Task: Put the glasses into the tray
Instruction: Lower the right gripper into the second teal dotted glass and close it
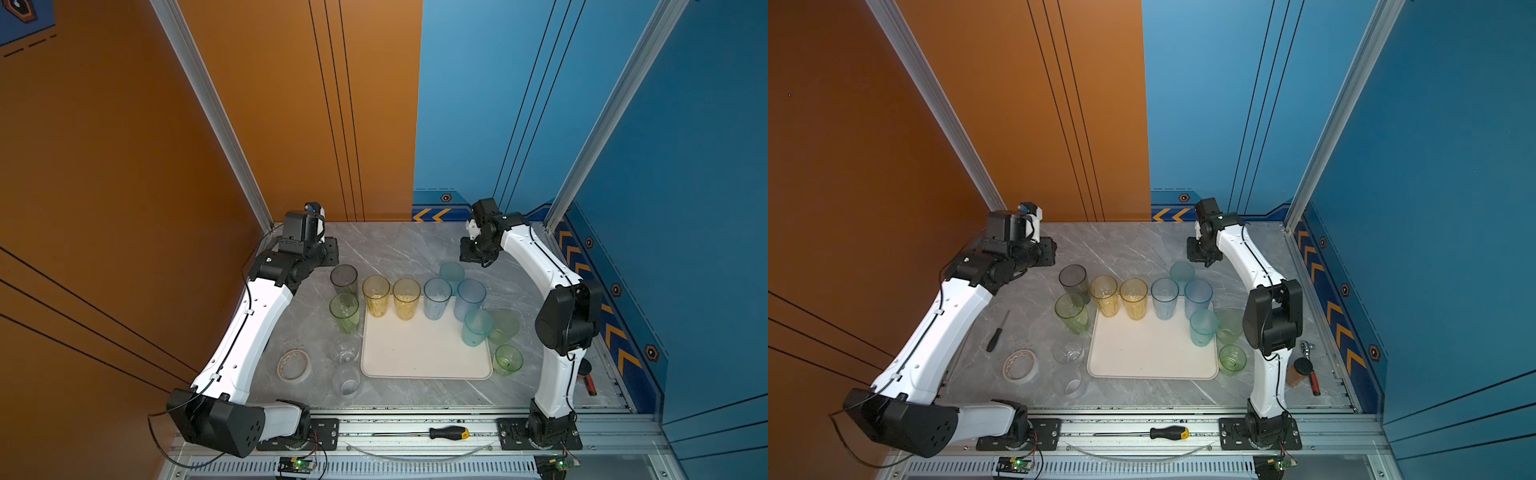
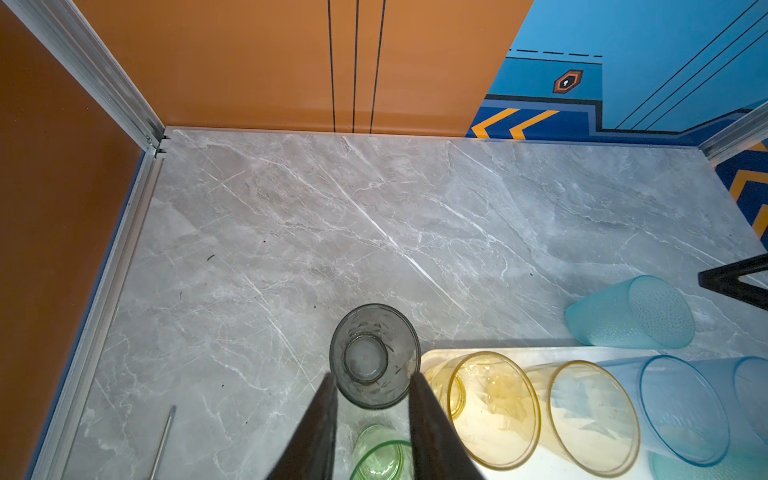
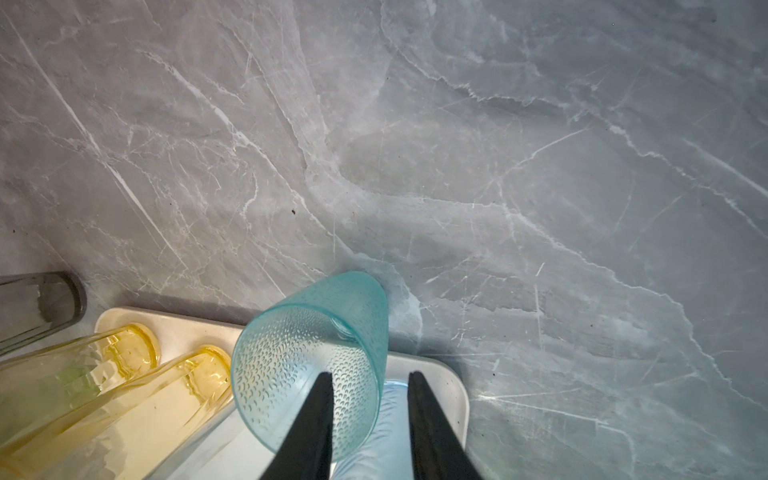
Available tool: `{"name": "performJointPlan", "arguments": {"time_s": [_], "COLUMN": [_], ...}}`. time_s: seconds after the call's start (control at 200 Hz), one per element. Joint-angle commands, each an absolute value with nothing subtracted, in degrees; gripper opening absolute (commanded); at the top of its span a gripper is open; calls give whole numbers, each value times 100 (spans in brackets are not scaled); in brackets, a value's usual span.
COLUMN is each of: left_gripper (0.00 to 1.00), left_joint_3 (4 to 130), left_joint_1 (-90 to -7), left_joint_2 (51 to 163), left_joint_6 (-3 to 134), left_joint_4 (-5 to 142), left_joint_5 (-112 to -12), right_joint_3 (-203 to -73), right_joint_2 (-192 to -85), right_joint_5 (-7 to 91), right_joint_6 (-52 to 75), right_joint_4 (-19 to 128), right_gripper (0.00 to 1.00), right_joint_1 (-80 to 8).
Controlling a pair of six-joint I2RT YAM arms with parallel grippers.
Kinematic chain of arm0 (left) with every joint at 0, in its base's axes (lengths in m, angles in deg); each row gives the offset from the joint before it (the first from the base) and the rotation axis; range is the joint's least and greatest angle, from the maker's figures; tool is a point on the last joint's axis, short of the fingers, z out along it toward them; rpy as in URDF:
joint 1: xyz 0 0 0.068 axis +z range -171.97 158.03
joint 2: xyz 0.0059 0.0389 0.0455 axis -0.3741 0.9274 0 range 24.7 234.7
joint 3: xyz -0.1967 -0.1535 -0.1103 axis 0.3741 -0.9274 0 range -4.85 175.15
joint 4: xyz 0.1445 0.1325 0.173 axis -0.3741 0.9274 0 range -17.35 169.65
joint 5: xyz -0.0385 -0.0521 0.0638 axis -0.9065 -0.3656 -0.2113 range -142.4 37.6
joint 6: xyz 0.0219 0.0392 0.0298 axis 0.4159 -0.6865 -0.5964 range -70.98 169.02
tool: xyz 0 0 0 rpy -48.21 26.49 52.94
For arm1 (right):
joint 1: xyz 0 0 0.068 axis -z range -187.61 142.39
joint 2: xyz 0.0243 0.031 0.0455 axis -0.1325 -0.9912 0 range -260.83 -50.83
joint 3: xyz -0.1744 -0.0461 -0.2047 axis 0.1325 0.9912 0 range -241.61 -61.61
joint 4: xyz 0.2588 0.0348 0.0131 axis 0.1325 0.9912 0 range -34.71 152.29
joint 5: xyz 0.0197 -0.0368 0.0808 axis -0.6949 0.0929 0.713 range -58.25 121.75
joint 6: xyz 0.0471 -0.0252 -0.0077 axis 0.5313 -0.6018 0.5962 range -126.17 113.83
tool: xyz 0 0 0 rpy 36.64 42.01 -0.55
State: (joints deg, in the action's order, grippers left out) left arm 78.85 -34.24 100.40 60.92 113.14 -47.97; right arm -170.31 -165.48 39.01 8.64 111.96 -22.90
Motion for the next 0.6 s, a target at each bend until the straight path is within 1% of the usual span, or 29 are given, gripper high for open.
{"name": "performJointPlan", "arguments": {"time_s": [0.0,0.596], "left_gripper": [31,31], "left_joint_3": [8024,7888], "left_joint_1": [-3374,-3362], "left_joint_2": [10044,10020], "left_joint_6": [6106,6159], "left_joint_4": [11351,11237], "left_joint_5": [-4941,-5051], "right_joint_3": [-17228,-17105], "right_joint_2": [-16692,-16928], "right_joint_5": [3774,3670], "right_joint_6": [750,671], "right_joint_4": [11529,11611], "right_gripper": [28,28], "right_joint_1": [-2336,-2388]}}
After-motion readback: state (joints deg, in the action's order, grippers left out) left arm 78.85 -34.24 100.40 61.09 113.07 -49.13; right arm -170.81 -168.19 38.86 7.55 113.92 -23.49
